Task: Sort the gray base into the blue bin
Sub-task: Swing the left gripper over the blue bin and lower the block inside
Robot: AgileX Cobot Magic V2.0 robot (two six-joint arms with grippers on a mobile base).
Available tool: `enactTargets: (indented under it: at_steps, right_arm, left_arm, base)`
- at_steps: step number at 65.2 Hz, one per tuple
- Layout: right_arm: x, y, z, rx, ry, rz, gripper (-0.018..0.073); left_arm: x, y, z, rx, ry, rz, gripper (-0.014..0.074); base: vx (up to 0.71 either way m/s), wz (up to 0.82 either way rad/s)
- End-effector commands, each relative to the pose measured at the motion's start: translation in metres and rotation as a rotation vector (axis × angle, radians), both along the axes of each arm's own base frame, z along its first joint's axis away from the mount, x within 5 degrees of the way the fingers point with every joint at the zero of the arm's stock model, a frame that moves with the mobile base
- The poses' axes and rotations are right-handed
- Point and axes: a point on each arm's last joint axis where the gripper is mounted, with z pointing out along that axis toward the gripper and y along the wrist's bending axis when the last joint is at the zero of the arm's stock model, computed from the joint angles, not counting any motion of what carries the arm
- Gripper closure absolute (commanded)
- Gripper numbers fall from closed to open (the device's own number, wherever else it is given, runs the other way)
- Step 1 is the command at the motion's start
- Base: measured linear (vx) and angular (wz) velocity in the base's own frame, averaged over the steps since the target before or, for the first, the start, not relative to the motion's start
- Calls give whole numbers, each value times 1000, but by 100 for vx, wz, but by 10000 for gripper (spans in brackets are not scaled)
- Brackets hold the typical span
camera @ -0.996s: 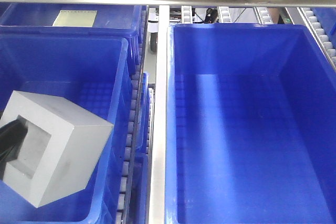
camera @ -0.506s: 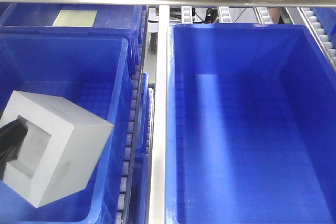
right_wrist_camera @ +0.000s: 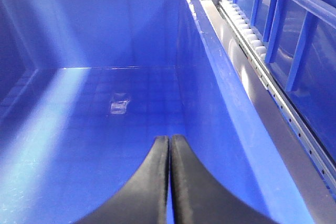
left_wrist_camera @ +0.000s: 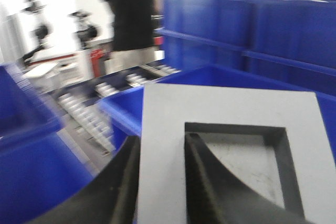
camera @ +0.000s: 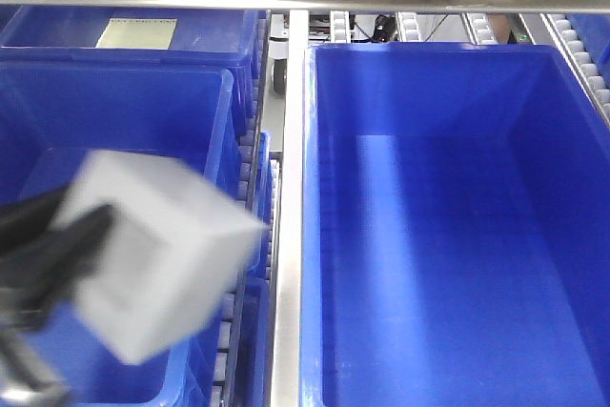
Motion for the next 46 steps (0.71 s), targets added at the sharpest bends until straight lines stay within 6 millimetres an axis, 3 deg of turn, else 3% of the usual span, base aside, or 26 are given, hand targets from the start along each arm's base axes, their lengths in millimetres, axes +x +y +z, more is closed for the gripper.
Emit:
enactTargets:
  at_steps: [1,23,33,46]
  right_arm:
    - [1,0,5,-21,-50,0,564]
    - [1,0,5,-21,-50,0,564]
    - [1,0,5,-21,-50,0,564]
    - [1,0,5,-21,-50,0,564]
  left_arm:
    - [8,-27,27,-97,-112,-117,603]
    - [60,-136,38,-111,72,-289,603]
    - [81,-171,36,-62,150,-287,603]
    - [120,-211,20,87,373,-186,603]
  base:
    - [0,0]
    - [0,0]
    - [0,0]
    - [0,0]
